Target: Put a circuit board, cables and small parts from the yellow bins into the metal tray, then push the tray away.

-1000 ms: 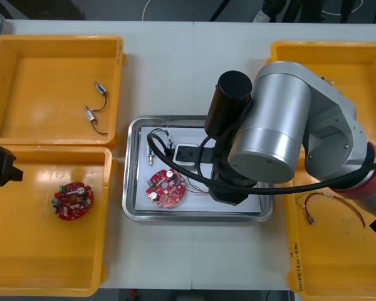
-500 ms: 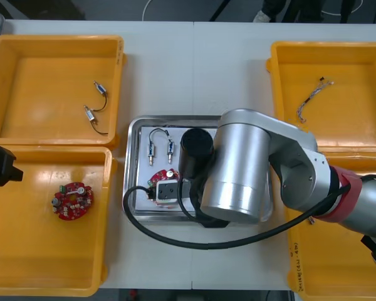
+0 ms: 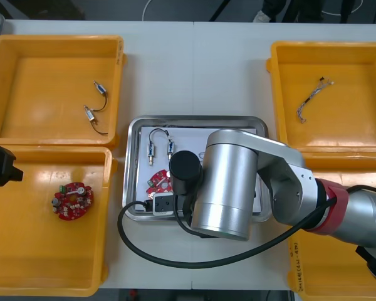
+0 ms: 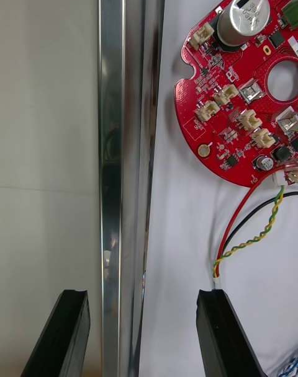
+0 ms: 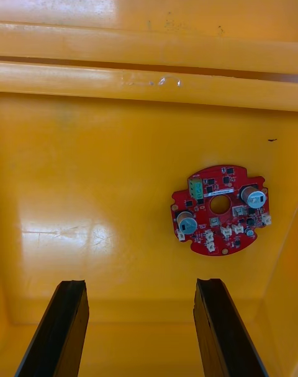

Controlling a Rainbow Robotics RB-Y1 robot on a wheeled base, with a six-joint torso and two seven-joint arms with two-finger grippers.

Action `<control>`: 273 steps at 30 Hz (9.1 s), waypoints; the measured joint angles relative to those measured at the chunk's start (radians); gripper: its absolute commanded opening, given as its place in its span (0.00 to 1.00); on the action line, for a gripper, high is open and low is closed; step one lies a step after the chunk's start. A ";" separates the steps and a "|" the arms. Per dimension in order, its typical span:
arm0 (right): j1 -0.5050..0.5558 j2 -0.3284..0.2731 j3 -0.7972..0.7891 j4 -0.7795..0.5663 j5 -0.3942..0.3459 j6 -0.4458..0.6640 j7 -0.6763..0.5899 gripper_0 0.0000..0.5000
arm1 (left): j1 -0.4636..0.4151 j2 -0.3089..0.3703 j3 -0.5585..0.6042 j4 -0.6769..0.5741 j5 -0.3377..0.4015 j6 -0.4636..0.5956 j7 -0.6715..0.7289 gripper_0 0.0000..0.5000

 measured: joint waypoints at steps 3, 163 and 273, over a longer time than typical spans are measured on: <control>0.016 0.020 0.000 0.018 0.029 0.000 0.000 1.00 | 0.000 0.000 0.000 0.000 0.000 0.000 0.000 1.00; -0.367 0.055 0.068 0.678 0.089 -0.567 0.105 0.00 | 0.000 0.000 0.000 0.000 0.000 0.000 0.000 1.00; 0.051 0.023 -0.937 0.061 0.128 0.149 -0.220 1.00 | 0.000 0.000 0.000 -0.001 0.000 0.000 0.000 1.00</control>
